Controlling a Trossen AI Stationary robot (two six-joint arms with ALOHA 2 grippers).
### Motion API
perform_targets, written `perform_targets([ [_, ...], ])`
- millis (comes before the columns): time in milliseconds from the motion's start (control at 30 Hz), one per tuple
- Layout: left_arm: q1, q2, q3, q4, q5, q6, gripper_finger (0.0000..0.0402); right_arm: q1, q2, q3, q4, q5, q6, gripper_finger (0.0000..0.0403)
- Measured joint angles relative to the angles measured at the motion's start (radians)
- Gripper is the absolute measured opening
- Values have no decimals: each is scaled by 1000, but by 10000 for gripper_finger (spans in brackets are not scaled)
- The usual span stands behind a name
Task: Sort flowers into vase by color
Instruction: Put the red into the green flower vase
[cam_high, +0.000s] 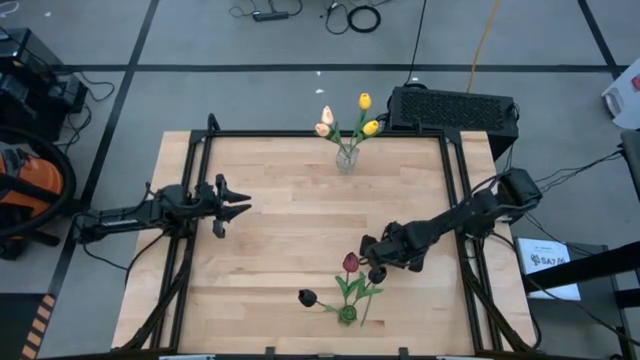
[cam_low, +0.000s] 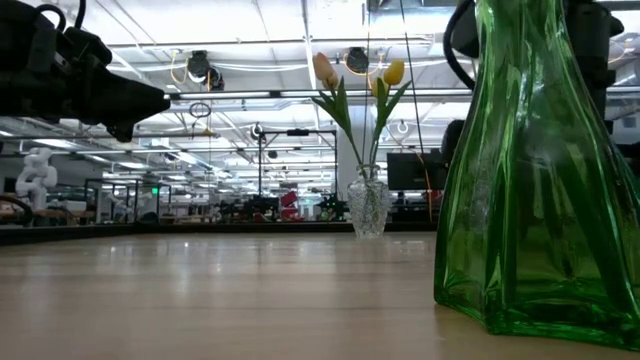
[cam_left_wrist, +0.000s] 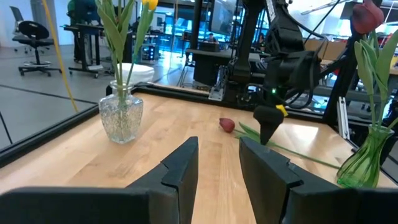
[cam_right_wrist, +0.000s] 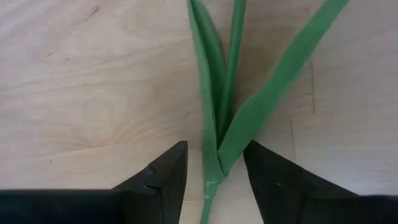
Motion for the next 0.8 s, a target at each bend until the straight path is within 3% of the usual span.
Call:
perform_targets([
  [133,0,0,0,0,0,0,123,-7,17,3,-23,-5,-2,125],
  [333,0,0,0,0,1,0,123,-2,6,0,-91,100,-29,16],
  [500,0,0,0,0,2,0,123,4,-8,0,-137,202,-35,10],
  [600,0,0,0,0,2,0,123,7,-60,-27,-307,404,-58,3],
  [800,0,0,0,0,6,0,123,89,-346,-22,-586,557,-59,2],
])
